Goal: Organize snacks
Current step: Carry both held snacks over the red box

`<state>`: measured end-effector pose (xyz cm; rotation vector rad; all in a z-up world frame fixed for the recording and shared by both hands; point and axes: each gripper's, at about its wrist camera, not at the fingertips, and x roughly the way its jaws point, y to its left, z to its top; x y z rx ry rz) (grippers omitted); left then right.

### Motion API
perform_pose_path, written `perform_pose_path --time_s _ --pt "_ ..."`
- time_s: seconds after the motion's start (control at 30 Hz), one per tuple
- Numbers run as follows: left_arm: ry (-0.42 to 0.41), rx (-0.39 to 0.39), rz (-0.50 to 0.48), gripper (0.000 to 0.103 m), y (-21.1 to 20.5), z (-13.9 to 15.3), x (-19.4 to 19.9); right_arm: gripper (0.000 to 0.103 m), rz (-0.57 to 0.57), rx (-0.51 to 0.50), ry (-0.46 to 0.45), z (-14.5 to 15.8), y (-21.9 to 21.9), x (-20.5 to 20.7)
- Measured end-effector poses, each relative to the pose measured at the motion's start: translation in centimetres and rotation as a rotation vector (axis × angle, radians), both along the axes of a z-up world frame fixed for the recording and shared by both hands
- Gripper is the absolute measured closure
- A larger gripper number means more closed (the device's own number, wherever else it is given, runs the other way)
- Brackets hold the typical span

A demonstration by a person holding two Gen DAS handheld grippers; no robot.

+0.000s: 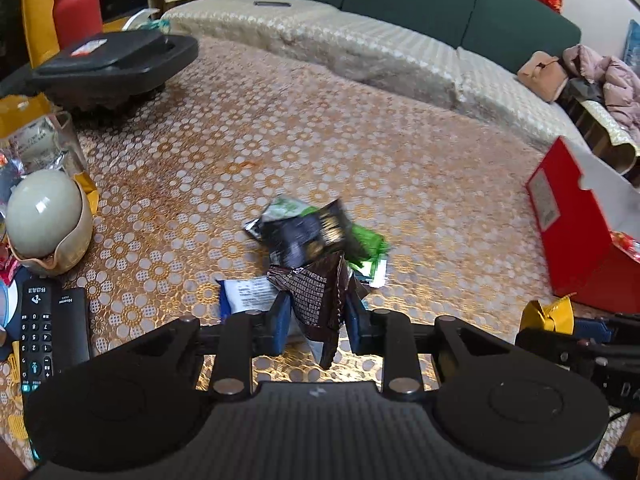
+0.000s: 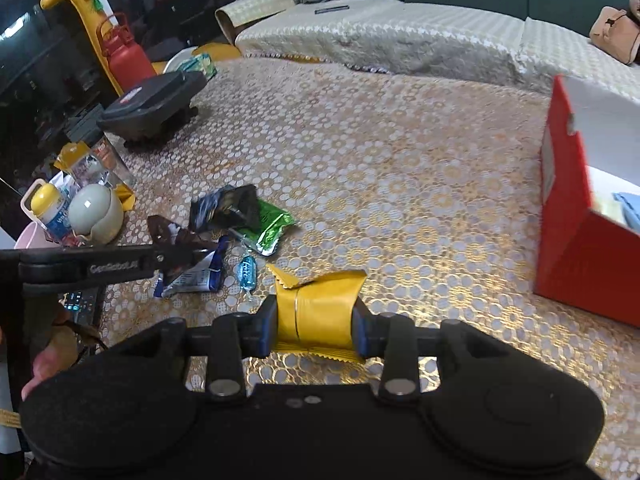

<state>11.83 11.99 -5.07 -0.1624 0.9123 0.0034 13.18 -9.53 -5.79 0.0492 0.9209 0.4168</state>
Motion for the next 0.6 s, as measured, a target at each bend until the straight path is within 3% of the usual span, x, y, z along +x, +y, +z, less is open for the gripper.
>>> perform_pose_path --time_s 0.33,0.6 --pt "-0.064 0.001 -0.099 0.076 -5.7 4.5 -2.2 0.067 -0.045 0.030 -0.076 3.6 -5.8 -2.1" --pt "-0.113 0.018 -0.229 0.075 -13.6 7.6 -1.1 0.067 -0.126 0.001 -0.151 6.4 -12.7 -2.0"
